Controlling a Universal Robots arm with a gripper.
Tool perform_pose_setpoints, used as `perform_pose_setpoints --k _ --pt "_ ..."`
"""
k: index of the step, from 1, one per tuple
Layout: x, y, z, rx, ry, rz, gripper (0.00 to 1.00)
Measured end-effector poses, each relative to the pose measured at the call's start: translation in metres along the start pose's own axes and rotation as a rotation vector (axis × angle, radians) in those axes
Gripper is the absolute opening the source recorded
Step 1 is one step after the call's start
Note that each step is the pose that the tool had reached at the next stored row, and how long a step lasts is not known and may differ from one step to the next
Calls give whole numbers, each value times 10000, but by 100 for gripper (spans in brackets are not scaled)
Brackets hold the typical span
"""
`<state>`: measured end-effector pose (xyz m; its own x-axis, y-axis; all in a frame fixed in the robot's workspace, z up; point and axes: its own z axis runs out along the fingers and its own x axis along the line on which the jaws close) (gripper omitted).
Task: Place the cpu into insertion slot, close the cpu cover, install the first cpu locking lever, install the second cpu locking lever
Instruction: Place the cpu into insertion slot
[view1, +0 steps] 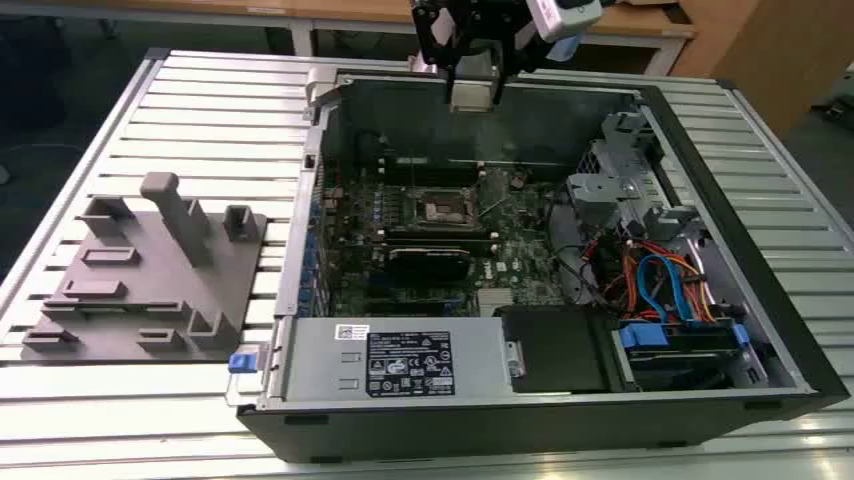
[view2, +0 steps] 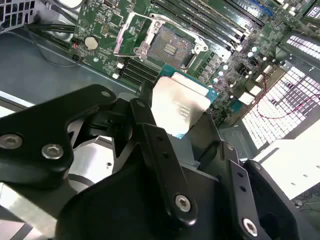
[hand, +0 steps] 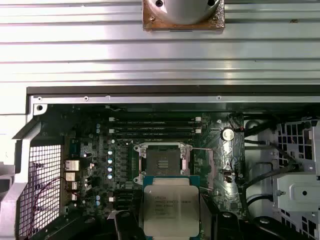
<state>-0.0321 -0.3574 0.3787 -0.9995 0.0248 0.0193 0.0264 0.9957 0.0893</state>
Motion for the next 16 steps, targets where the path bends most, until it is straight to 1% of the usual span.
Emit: perform_pose_setpoints --k 16 --pt "0 0 0 -2 -8 85 54"
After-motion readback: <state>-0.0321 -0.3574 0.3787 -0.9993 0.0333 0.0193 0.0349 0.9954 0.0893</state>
